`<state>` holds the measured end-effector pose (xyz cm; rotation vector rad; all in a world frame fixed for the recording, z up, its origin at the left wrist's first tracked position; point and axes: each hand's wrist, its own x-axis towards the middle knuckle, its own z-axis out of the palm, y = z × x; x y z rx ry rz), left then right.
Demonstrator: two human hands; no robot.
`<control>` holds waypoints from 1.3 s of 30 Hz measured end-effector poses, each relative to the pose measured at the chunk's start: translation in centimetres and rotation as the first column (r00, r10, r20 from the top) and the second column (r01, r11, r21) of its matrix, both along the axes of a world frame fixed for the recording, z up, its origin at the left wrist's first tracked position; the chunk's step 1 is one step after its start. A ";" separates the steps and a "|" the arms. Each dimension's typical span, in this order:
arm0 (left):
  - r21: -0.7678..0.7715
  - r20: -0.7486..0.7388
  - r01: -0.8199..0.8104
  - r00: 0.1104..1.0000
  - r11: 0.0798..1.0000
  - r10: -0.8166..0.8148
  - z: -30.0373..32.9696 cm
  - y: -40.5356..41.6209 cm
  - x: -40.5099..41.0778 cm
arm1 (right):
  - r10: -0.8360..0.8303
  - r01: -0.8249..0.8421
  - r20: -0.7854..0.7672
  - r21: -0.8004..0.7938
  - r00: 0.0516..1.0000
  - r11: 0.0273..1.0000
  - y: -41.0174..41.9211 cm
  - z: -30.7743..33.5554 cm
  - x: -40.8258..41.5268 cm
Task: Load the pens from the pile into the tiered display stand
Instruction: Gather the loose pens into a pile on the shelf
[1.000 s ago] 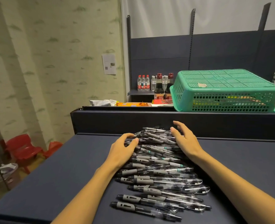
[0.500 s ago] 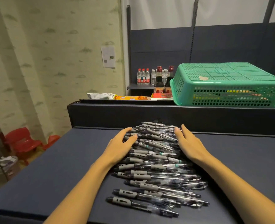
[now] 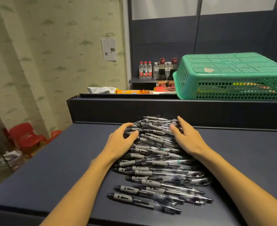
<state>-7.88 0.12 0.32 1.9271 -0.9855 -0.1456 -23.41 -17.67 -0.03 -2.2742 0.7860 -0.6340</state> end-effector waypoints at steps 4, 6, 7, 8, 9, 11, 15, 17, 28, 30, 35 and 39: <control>-0.002 0.025 -0.025 0.999 1.000 0.025 -0.4 0.0 0.4 | -0.017 0.014 -0.028 -0.087 0.999 0.996 -0.1 -0.1 -0.4; -0.020 0.028 -0.050 0.998 0.999 0.050 -0.3 0.2 0.4 | -0.036 0.033 -0.027 -0.111 0.999 0.993 0.0 -0.1 -0.7; -0.042 0.023 -0.071 0.997 0.997 0.072 -0.2 0.4 0.2 | -0.050 0.046 -0.027 -0.127 0.998 0.991 0.0 -0.1 -0.9; -0.070 0.011 -0.096 0.995 0.993 0.097 -0.1 0.7 0.1 | -0.067 0.062 -0.028 -0.145 0.997 0.987 0.0 0.0 -1.3; -0.098 0.007 -0.116 0.993 0.988 0.117 0.0 1.1 0.1 | -0.088 0.081 -0.032 -0.166 0.996 0.983 0.1 0.1 -1.8; -0.130 0.033 -0.117 0.992 0.985 0.122 0.2 2.3 -0.2 | -0.132 0.119 -0.046 -0.216 0.990 0.969 0.7 0.4 -3.3; -0.156 0.147 -0.022 0.988 0.988 0.045 0.6 4.9 -1.0 | -0.207 0.158 -0.112 -0.340 0.972 0.927 2.9 1.3 -7.2; -0.157 0.215 0.098 0.975 0.983 -0.063 0.6 6.3 -1.9 | -0.242 0.149 -0.168 -0.432 0.956 0.889 4.1 1.4 -9.0; 0.374 0.546 0.374 0.650 0.849 -0.528 0.0 9.1 -8.3 | -0.251 0.030 -0.296 -0.591 0.922 0.806 9.0 4.8 -10.9; 0.404 0.512 0.373 0.665 0.835 -0.544 0.1 8.8 -8.6 | -0.249 0.016 -0.299 -0.610 0.921 0.792 9.3 5.2 -11.3; 0.488 0.419 0.354 0.707 0.798 -0.570 0.5 7.7 -9.0 | -0.258 -0.011 -0.324 -0.641 0.910 0.768 9.2 5.7 -13.9; 0.549 0.418 0.270 0.731 0.791 -0.540 1.0 6.9 -10.1 | -0.271 -0.048 -0.360 -0.674 0.893 0.737 9.5 4.7 -16.0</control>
